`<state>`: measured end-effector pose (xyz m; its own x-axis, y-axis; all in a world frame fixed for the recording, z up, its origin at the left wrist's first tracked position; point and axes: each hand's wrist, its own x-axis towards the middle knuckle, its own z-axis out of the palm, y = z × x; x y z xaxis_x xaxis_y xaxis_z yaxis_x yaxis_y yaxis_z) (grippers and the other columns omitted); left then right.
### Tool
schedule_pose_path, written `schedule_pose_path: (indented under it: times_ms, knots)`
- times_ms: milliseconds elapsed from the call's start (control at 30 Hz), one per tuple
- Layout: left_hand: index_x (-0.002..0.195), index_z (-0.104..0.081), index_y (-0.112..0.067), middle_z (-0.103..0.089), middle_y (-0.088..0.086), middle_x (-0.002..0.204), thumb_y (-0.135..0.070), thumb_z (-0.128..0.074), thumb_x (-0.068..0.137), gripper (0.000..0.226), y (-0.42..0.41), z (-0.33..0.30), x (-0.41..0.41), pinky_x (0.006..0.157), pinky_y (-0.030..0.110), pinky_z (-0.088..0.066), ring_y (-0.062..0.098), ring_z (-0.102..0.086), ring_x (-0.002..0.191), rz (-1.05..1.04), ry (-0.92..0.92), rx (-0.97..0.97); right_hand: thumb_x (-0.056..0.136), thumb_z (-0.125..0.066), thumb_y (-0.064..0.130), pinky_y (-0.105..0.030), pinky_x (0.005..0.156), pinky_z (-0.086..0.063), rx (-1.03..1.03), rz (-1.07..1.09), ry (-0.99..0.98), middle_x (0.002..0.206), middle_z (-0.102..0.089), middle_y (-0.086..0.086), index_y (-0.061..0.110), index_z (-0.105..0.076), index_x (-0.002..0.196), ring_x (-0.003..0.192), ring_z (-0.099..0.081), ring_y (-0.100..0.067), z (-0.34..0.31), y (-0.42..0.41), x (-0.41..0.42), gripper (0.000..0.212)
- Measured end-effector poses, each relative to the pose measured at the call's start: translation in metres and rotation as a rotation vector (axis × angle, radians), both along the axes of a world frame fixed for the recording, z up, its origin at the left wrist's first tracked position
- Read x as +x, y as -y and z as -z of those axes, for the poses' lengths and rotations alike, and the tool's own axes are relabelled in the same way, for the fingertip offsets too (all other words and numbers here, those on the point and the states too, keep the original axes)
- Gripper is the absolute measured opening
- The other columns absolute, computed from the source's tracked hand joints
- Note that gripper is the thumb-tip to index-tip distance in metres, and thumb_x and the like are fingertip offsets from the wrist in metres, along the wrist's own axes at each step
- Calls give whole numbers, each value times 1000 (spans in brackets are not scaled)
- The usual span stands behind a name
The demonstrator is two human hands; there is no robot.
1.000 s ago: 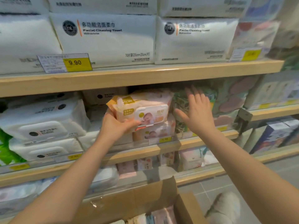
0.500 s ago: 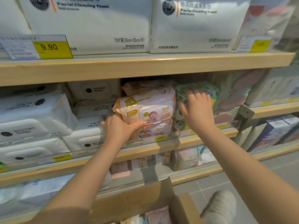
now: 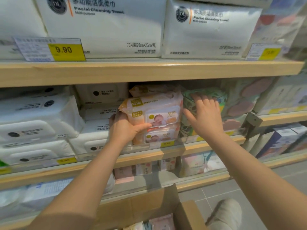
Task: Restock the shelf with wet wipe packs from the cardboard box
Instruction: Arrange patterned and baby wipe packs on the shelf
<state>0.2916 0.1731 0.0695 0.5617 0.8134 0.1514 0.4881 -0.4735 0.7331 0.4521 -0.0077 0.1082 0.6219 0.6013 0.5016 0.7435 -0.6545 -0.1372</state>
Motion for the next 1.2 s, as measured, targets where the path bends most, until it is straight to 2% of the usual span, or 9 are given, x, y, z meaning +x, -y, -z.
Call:
schedule_pose_path:
  times_ms: [133,233,400,633,800,900,1000,1100,1200]
  knots:
    - [99,-55,-26,-64,-5,99,-57,-82,48,66,1,0,-12,74,25,-48,12,-60,88,93,91,18,87,-58,41,-50,99,-36,28,-27,37,113,-53,-18,3,-46,127,108,-47,-37,-6,1,-13,57]
    - [113,-51,-24,-61,-3,111,-68,-75,46,83,1,1,-26,81,33,-52,15,-58,100,132,64,88,82,-61,40,-49,97,-37,3,-104,111,105,-52,-14,6,-49,118,101,-48,-35,-10,-6,-33,51]
    - [129,-47,-18,-53,1,122,-54,-74,66,78,9,2,-58,94,32,-42,19,-45,115,101,43,192,84,-60,37,-47,105,-34,5,-328,112,125,-50,-11,9,-46,128,119,-44,-31,-9,-17,-76,54]
    - [121,-56,-21,-56,-5,121,-35,-64,81,43,-12,-6,-177,99,35,-38,15,-45,117,28,64,516,89,-52,39,-37,106,-36,-54,-591,-50,142,-41,-6,12,-42,136,131,-38,-23,1,-44,-152,55]
    - [131,-45,-17,-47,1,125,-25,-75,76,63,-43,-9,-252,97,33,-39,20,-44,118,-299,258,285,92,-55,40,-23,110,-20,37,-690,-419,151,-25,2,18,-21,147,138,-22,-14,-7,-94,-210,68]
    - [145,-23,-18,-31,5,145,-34,-79,71,94,-75,-11,-271,106,44,-37,22,-33,132,-417,278,130,87,-63,37,-28,106,-28,145,-650,-600,149,-30,-3,17,-19,147,136,-28,-19,-14,-134,-232,77]
    - [149,-10,-25,-26,0,153,-38,-83,64,112,-107,-14,-266,107,47,-37,20,-31,137,-319,313,-39,82,-68,42,-38,97,-42,220,-550,-725,134,-43,-10,15,-25,141,125,-40,-28,-15,-168,-246,78]
    - [143,-27,-19,-45,1,141,-41,-85,57,106,-124,-16,-252,104,44,-42,18,-46,127,-274,437,-161,79,-71,45,-39,92,-44,249,-514,-750,125,-47,-12,24,-20,145,117,-45,-28,-11,-188,-251,86]
    - [133,-41,-13,-57,0,124,-18,-82,69,76,-123,-16,-243,96,29,-45,12,-55,110,-296,513,-158,80,-72,34,-29,84,-39,318,-548,-785,125,-48,-9,28,-22,145,115,-47,-25,-8,-198,-253,82]
